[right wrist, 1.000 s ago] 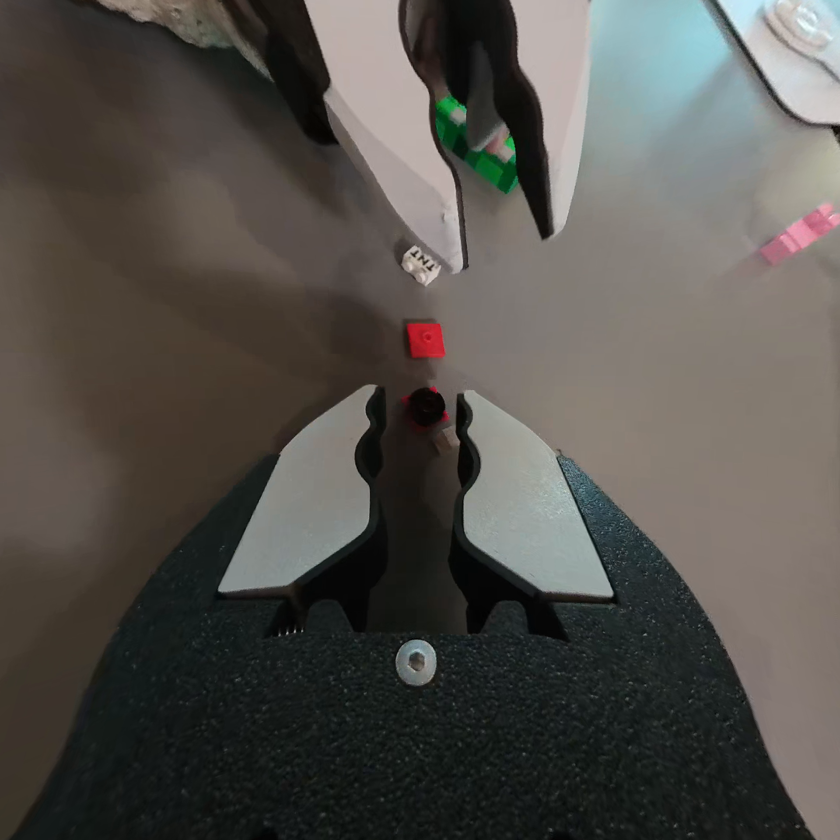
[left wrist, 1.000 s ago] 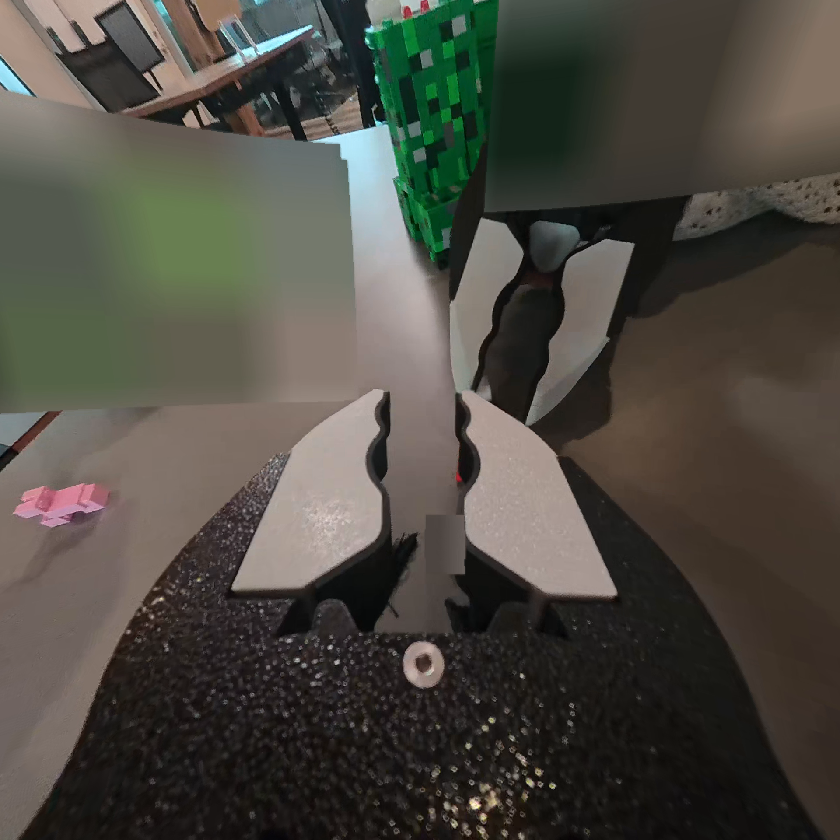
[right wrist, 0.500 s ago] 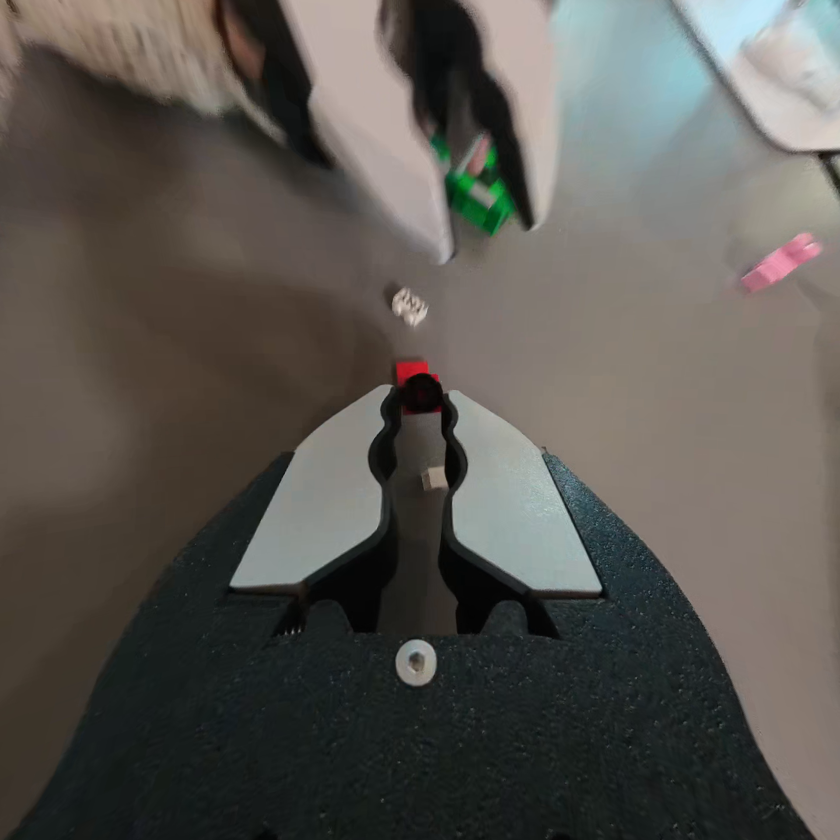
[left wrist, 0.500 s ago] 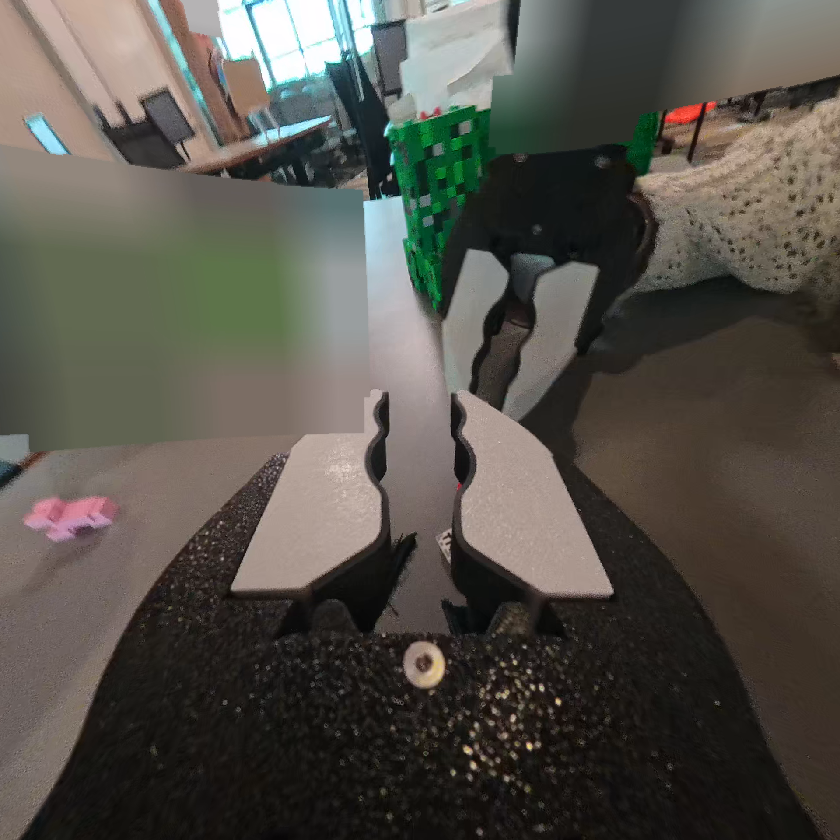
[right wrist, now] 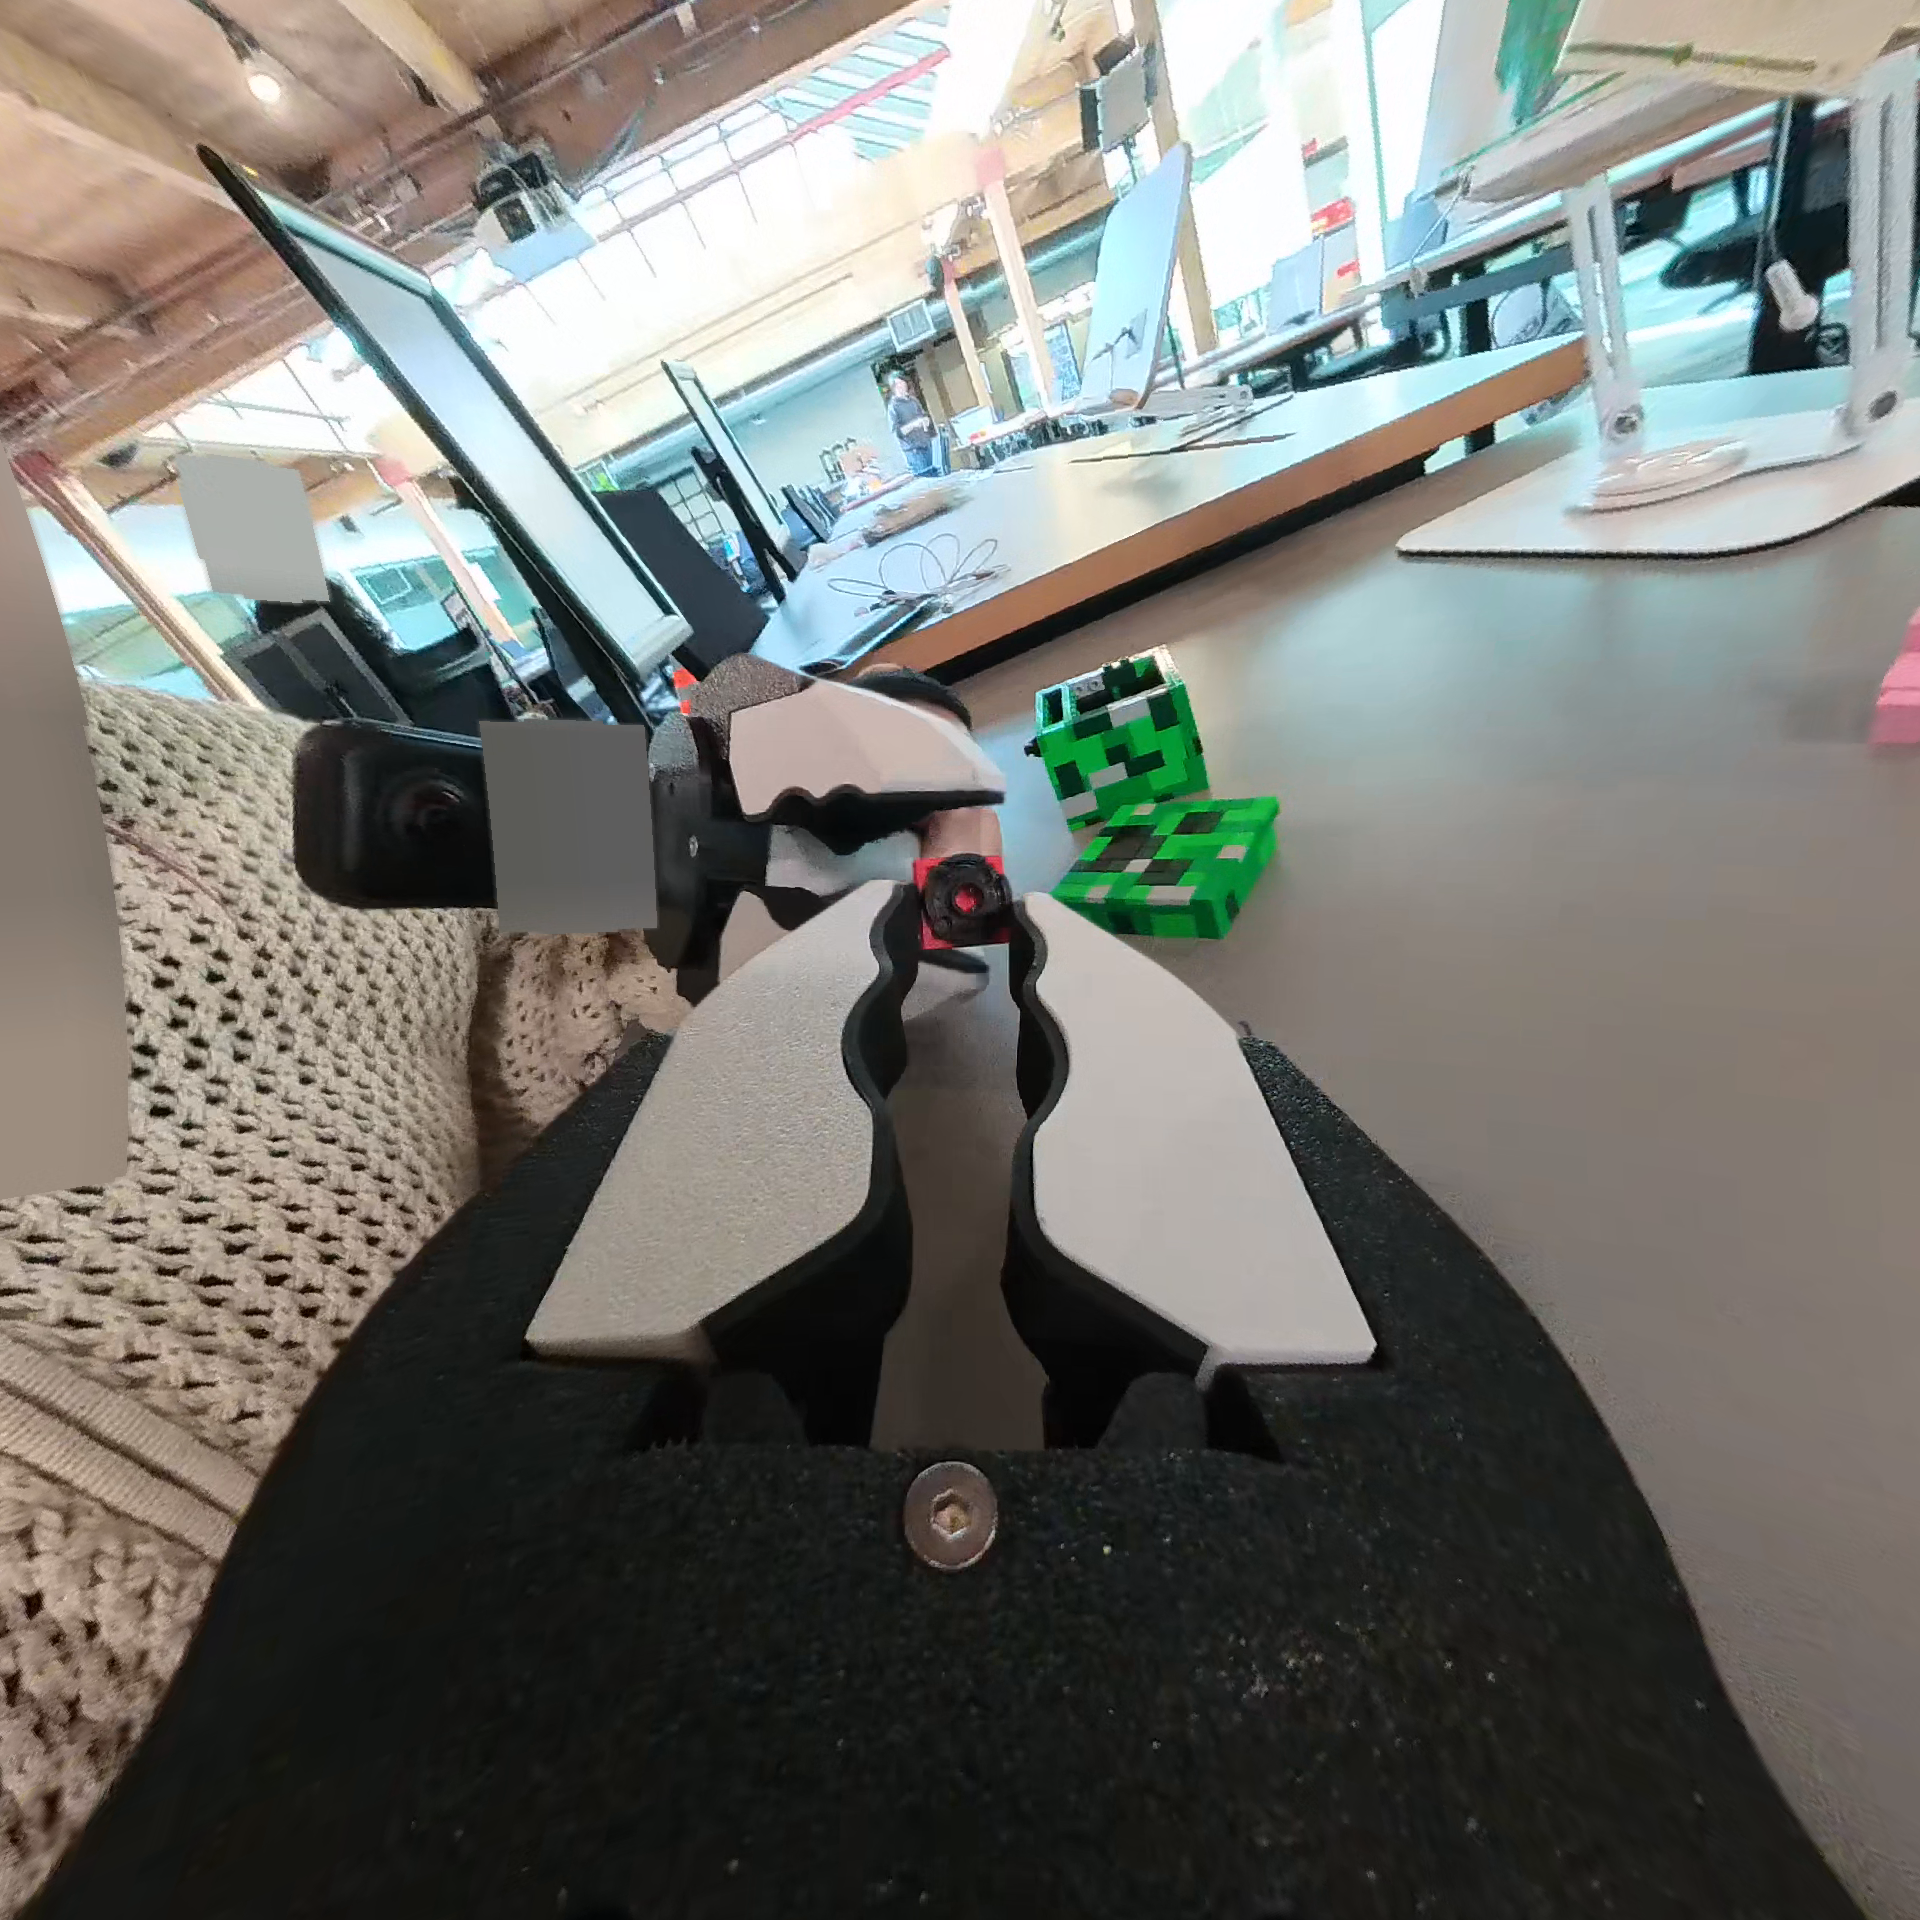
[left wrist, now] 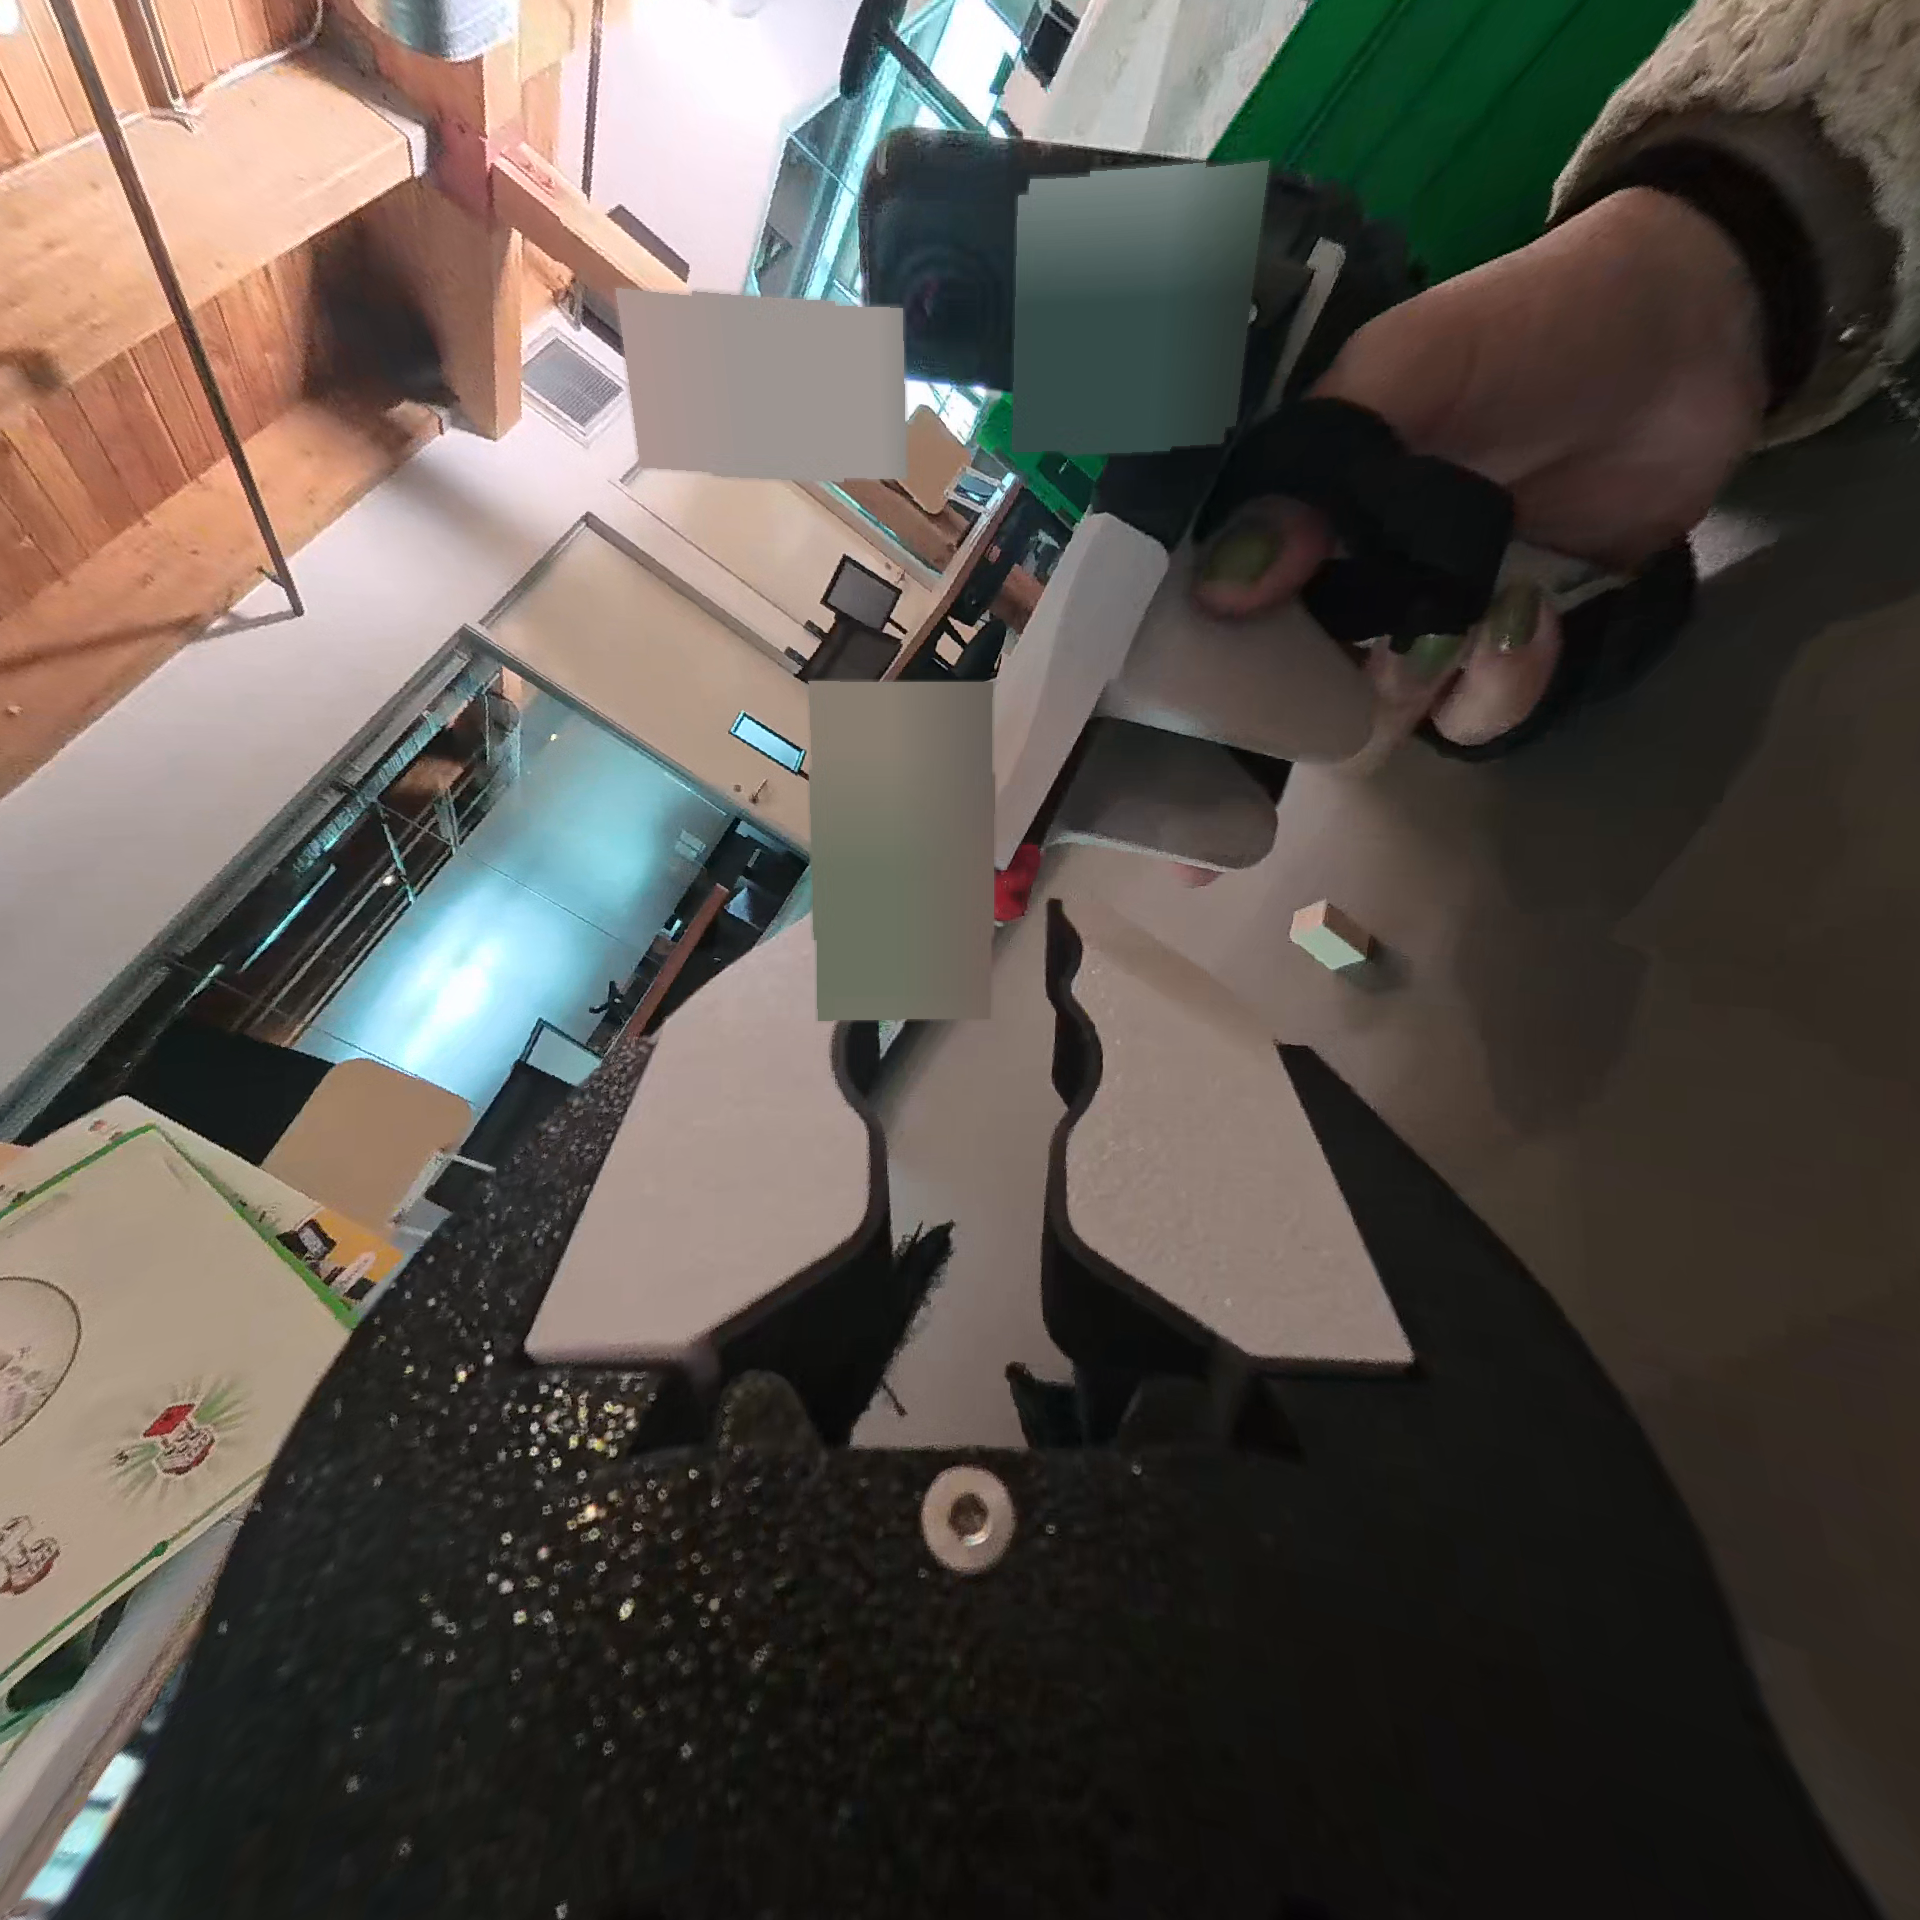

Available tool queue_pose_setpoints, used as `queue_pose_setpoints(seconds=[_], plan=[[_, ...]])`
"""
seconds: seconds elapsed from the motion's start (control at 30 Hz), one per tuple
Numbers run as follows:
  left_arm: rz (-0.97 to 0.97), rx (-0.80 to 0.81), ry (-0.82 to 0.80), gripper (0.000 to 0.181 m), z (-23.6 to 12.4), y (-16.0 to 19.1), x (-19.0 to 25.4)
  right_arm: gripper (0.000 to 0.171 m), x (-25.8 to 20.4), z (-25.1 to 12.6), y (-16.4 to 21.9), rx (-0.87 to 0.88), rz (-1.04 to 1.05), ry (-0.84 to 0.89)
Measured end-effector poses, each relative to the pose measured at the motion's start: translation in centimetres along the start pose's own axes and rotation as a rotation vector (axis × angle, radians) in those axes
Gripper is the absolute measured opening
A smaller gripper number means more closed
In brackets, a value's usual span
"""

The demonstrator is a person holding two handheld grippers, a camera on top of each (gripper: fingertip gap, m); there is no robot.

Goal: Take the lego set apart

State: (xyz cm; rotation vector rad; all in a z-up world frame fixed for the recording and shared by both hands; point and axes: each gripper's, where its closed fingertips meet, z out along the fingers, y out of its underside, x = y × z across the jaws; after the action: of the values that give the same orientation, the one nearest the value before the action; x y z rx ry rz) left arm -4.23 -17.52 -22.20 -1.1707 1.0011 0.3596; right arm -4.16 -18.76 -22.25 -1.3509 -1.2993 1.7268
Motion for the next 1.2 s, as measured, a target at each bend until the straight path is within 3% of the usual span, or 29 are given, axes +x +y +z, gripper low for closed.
queue_pose_setpoints(seconds=[0.4,0.5,0.67,0.8,1.0,1.2], plan=[[0.055,0.025,-0.023,0.016,-0.1,-0.1,0.0,0.015,-0.5,0.7,-0.3,0.080,0.019,0.022],[-0.068,0.054,0.021,0.015,-0.2,-0.5,-0.1,0.015,-0.9,0.7,-0.6,0.109,0.011,-0.005],[-0.417,0.154,0.238,0.015,-0.6,-1.0,0.2,0.019,-1.2,-0.4,-0.6,0.086,-0.166,-0.044],[-0.505,0.182,0.382,0.015,-0.7,-1.2,1.7,0.019,-1.1,-0.8,-0.1,0.028,-0.173,-0.059],[-0.484,0.162,0.412,0.015,-0.5,-1.3,2.6,0.019,-1.5,-0.7,0.6,-0.024,-0.157,-0.085],[-0.274,0.144,0.316,0.016,-0.2,-0.9,2.7,0.014,-1.9,-0.7,1.3,-0.088,0.023,-0.164]])
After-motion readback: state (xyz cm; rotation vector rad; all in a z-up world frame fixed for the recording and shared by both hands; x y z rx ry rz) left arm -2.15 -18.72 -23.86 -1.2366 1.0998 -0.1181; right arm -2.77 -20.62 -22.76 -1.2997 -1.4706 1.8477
